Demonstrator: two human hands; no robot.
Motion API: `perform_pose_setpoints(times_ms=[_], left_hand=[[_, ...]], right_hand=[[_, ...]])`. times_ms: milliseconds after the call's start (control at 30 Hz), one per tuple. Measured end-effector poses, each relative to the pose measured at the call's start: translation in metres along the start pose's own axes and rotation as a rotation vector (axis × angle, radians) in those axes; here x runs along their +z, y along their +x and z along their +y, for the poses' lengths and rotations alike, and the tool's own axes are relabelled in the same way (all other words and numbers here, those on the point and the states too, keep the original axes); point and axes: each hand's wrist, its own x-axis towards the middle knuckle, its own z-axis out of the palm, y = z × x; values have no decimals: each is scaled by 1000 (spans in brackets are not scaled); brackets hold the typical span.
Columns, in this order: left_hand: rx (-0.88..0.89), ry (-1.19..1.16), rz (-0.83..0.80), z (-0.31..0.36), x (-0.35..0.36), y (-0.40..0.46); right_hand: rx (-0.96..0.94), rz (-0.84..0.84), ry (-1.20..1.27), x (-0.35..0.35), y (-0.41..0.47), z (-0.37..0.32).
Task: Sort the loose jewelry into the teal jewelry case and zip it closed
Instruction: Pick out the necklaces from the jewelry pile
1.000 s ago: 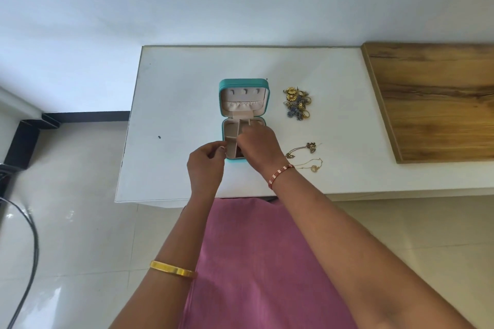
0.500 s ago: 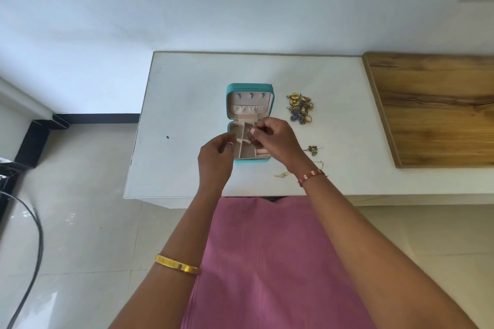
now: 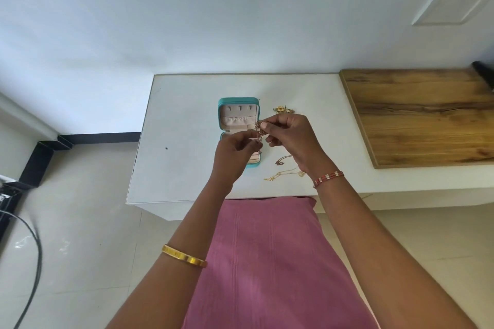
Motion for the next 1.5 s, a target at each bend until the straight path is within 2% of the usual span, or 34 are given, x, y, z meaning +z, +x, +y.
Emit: perform_pose_setpoints(times_ms=[200, 367, 567, 767, 967, 1033, 1133, 1200, 1400, 1500], left_hand=[[50, -8, -35, 10, 5, -11], [47, -13, -22, 17, 2, -21], [-27, -132, 14, 23, -2, -25], [-106, -366, 3, 29, -4, -30], [-195, -603, -61, 39, -1, -38], [-195, -499, -82, 44, 1, -41], [-177, -160, -110, 46, 1, -42], [-174, -24, -107, 46, 1, -43], [24, -8, -129, 49, 1, -54], [41, -22, -122, 47, -1, -55]], right_hand=[[-76, 10, -200, -9, -15, -11], [-117, 6, -230, -14, -27, -20], [-101, -9, -129, -13, -37, -23], [-5, -85, 124, -18, -44, -26], [1, -122, 114, -14, -51, -36], [-17, -132, 124, -15, -54, -38], [-45, -139, 104, -15, -60, -42], [-61, -117, 34, -14, -61, -44], [-151, -58, -170, -9, -66, -52], [-179, -9, -239, -11, -66, -55]])
